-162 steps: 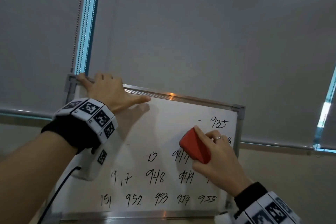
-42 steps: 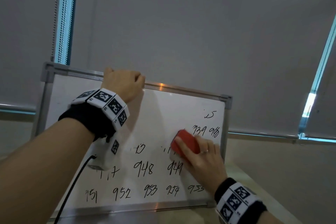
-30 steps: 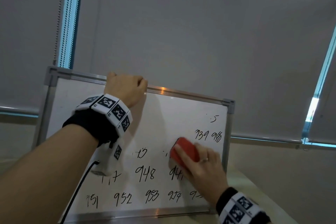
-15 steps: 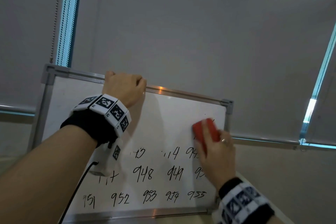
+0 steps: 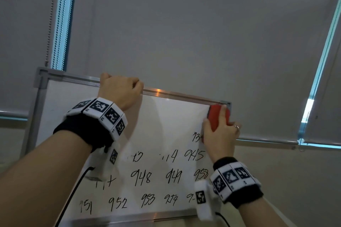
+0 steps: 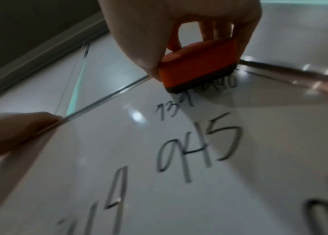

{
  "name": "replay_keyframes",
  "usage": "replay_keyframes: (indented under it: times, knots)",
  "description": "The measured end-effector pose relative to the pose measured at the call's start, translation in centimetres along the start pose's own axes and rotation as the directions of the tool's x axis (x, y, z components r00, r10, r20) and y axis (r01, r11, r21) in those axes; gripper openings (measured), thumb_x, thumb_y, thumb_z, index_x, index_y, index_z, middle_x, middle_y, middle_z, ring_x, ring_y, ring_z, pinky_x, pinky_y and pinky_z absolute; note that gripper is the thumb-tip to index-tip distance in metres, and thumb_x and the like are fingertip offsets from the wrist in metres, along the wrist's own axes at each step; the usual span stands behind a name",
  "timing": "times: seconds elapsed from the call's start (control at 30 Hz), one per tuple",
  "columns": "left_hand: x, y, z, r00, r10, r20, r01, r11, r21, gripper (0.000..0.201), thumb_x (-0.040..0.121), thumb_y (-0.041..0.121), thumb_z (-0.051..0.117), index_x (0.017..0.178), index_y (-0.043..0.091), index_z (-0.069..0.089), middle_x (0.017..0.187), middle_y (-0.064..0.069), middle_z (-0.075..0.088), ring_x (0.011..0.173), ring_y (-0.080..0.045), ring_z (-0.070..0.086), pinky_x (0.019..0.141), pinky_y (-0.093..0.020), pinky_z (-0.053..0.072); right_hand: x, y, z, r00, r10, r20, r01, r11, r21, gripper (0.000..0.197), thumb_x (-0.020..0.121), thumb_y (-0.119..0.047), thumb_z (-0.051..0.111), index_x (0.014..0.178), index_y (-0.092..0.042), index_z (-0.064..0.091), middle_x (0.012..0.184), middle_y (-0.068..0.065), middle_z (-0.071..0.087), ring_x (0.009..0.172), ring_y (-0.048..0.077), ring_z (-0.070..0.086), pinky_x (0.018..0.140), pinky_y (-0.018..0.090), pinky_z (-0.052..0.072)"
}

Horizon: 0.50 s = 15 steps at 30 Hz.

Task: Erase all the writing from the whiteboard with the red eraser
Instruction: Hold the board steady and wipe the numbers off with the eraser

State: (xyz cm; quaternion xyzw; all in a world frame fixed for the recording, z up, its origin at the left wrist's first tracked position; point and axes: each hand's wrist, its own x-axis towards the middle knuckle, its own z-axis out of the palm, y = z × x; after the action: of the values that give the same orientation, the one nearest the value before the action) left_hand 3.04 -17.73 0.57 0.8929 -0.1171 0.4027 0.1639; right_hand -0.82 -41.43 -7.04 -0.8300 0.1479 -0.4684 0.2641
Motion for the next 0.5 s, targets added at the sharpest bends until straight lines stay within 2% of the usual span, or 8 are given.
replay_keyframes:
  times: [0.07,0.17,0.23,0.27,0.33,0.4,0.43,0.5]
  knots:
    - [0.1,0.1,0.1,1.000,-0.004,0.003,0.004,1.000,0.012,0.035,0.092,0.027,0.028,0.071,0.018,0.054,0.060,0.001,0.050,0.069,-0.024,0.049,0.093,-0.038,0.025,-0.8,-1.7,0.2,1.000,-0.004,0.022,0.004,1.000,0.021,0.072,0.090,-0.048,0.044,0.148,-0.030,0.006,0.129,0.022,0.028,0.111,0.034,0.038,0.098,0.038,0.037]
    - [0.2,0.0,0.2,1.000,-0.004,-0.007,0.004,1.000,0.008,0.035,0.092,0.027,0.029,0.070,0.018,0.054,0.060,0.001,0.050,0.070,-0.024,0.050,0.093,-0.037,0.025,-3.6,-4.2,1.2,0.958,-0.264,0.112,0.270,0.962,-0.043,0.074,0.090,-0.052,0.042,0.148,-0.032,0.000,0.126,0.012,0.024,0.109,0.024,0.036,0.095,0.034,0.040]
    - [0.2,-0.1,0.1,1.000,0.001,0.000,-0.001,1.000,0.005,0.036,0.093,0.028,0.029,0.072,0.018,0.056,0.063,-0.001,0.053,0.070,-0.024,0.051,0.094,-0.037,0.025,-3.6,-4.1,1.5,0.940,-0.326,0.101,0.334,0.939,-0.077,0.074,0.090,-0.053,0.040,0.147,-0.033,-0.002,0.122,0.010,0.025,0.105,0.022,0.037,0.093,0.035,0.043]
    - [0.2,-0.1,0.0,1.000,0.005,0.003,-0.005,1.000,0.000,0.037,0.093,0.028,0.028,0.073,0.018,0.058,0.063,-0.001,0.054,0.071,-0.024,0.051,0.095,-0.037,0.025,-2.9,-3.4,1.5,0.952,-0.296,0.079,0.303,0.950,-0.082,0.074,0.089,-0.052,0.042,0.147,-0.033,0.000,0.121,0.011,0.027,0.104,0.023,0.039,0.092,0.036,0.044]
    - [0.2,-0.1,0.0,1.000,0.008,0.000,-0.008,1.000,-0.001,0.037,0.093,0.028,0.028,0.075,0.018,0.059,0.067,-0.003,0.056,0.072,-0.024,0.050,0.094,-0.037,0.025,-1.2,-1.3,1.0,0.988,-0.153,0.014,0.153,0.987,-0.040,0.073,0.088,-0.050,0.046,0.148,-0.033,0.007,0.120,0.016,0.033,0.102,0.030,0.043,0.092,0.037,0.043]
    - [0.2,-0.1,0.2,1.000,0.007,-0.004,-0.007,1.000,0.019,0.036,0.093,0.028,0.028,0.073,0.019,0.057,0.070,-0.004,0.058,0.073,-0.023,0.050,0.094,-0.037,0.025,-0.3,0.7,0.6,1.000,-0.015,-0.019,0.016,0.999,0.044,0.073,0.087,-0.047,0.050,0.147,-0.033,0.010,0.118,0.018,0.034,0.102,0.035,0.044,0.092,0.038,0.041]
    - [0.2,-0.1,0.4,1.000,0.002,-0.007,-0.002,1.000,0.023,0.035,0.093,0.027,0.028,0.071,0.020,0.055,0.069,-0.004,0.057,0.073,-0.023,0.049,0.093,-0.037,0.025,-0.5,1.3,0.5,1.000,-0.001,0.000,0.001,0.998,0.060,0.074,0.087,-0.046,0.051,0.147,-0.033,0.010,0.119,0.018,0.033,0.102,0.034,0.044,0.093,0.038,0.041]
    - [0.4,0.1,0.6,1.000,-0.010,-0.006,0.010,1.000,0.016,0.034,0.092,0.027,0.029,0.069,0.020,0.052,0.061,0.000,0.051,0.072,-0.022,0.048,0.093,-0.037,0.025,-2.6,1.6,0.4,0.994,-0.077,0.075,0.076,0.997,0.011,0.075,0.088,-0.047,0.050,0.148,-0.032,0.008,0.121,0.016,0.031,0.099,0.026,0.042,0.093,0.033,0.039]
